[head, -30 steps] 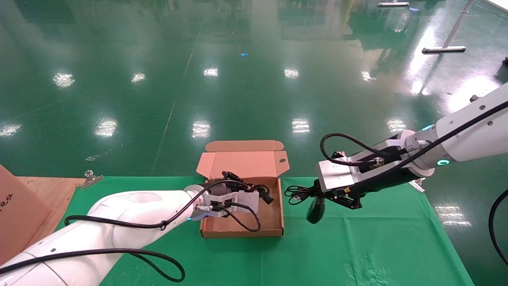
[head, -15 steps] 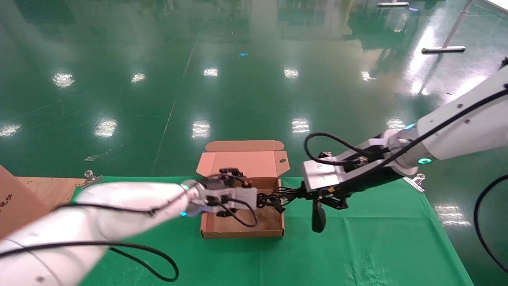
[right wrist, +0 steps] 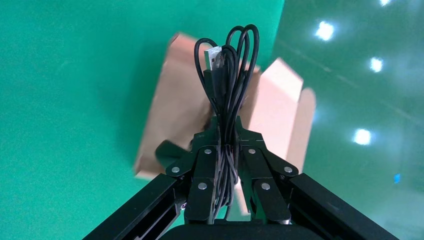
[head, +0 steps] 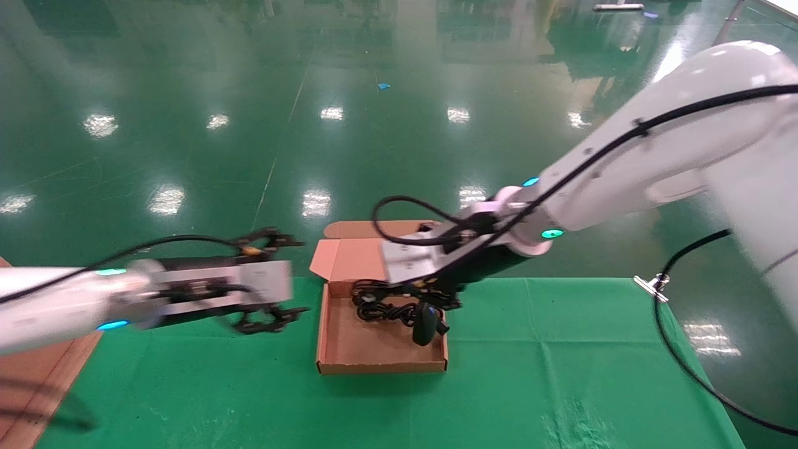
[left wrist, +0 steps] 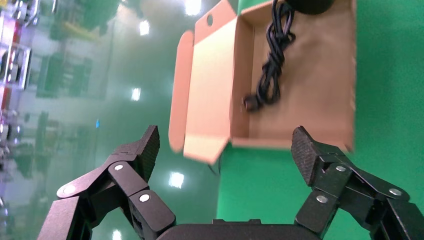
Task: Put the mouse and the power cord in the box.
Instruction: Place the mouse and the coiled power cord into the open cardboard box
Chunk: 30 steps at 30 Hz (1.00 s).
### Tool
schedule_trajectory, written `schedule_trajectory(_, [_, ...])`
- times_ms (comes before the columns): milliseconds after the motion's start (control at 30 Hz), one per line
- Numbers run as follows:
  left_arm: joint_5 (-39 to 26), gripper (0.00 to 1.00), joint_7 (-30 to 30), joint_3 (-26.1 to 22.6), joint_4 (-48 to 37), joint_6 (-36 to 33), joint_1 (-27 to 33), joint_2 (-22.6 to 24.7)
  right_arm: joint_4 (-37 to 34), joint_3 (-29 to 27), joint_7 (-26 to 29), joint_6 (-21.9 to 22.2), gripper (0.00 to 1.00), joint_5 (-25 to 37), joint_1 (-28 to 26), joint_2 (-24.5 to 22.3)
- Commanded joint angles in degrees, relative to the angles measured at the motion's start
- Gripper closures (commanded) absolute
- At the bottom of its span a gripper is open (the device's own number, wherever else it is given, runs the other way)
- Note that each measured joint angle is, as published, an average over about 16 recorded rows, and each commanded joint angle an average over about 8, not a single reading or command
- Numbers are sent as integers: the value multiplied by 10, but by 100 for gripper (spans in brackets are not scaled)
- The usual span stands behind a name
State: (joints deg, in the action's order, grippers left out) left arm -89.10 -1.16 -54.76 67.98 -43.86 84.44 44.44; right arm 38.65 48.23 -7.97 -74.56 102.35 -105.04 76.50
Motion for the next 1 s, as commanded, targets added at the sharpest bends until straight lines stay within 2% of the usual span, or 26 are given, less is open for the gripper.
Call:
schedule_trajectory(33, [20,0,16,12,45,-6,-10,-51,-10,7,0,17,100,2,2,19])
schedule_trajectory(233, [34,0,12,23,91,-10,-34,-138,29,85,28,119,100,-46,41,25])
schedule_trajectory(433, [24,0,-10,23,93,-2,-46,-164,55,168,50,261,99,-72,80,25])
schedule_trajectory(500, [25,0,-12,23,93,2,-49,-165,55,193,56,296,87,-78,88,25])
schedule_trajectory(667, [28,0,-15,24,95,3,-51,-169,47,239,71,345,24,-91,99,25])
schedule_trajectory(733, [29,0,-16,25,96,3,-52,-171,45,250,75,355,4,-96,102,25])
schedule_trajectory(767, [30,0,-16,25,96,3,-52,-172,44,253,76,358,0,-97,103,25])
schedule_trajectory(1000, [30,0,-16,25,96,3,-53,-171,42,254,75,358,0,-99,105,25])
